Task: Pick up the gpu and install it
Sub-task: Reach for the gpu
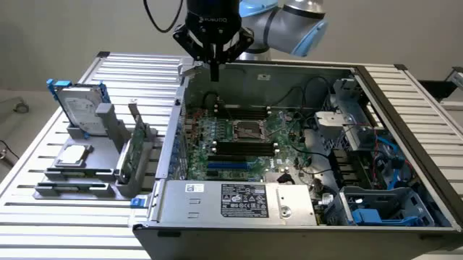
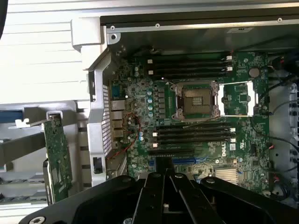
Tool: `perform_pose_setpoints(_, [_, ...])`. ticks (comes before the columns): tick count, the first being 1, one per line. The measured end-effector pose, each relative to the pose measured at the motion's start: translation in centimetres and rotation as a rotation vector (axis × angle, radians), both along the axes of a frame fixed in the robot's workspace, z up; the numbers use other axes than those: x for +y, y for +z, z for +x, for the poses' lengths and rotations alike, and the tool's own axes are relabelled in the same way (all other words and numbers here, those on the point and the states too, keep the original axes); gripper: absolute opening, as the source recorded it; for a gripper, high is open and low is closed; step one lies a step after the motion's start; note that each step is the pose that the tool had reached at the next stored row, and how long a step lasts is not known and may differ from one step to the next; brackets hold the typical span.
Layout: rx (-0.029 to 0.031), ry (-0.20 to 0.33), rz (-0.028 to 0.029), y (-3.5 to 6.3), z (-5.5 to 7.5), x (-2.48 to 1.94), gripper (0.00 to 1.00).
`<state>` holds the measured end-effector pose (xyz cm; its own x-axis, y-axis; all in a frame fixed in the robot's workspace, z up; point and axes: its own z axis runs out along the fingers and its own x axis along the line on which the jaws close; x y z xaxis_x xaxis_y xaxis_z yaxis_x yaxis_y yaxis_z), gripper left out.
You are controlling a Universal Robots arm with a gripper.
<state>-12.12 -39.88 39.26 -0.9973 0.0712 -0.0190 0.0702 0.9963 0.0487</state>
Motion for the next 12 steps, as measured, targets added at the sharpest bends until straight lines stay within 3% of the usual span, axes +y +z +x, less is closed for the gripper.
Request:
perform_pose_setpoints(10, [0.0000,0.000,0.0000,0.00,0.00,0.00,0.11])
perform_pose_setpoints(11, [0.0036,0.000,0.0000,-0.01,-0.16,0.00,0.11])
perform_pose_setpoints(12, [0.0117,0.000,-0.0001,-0.01,-0.46,0.00,0.11])
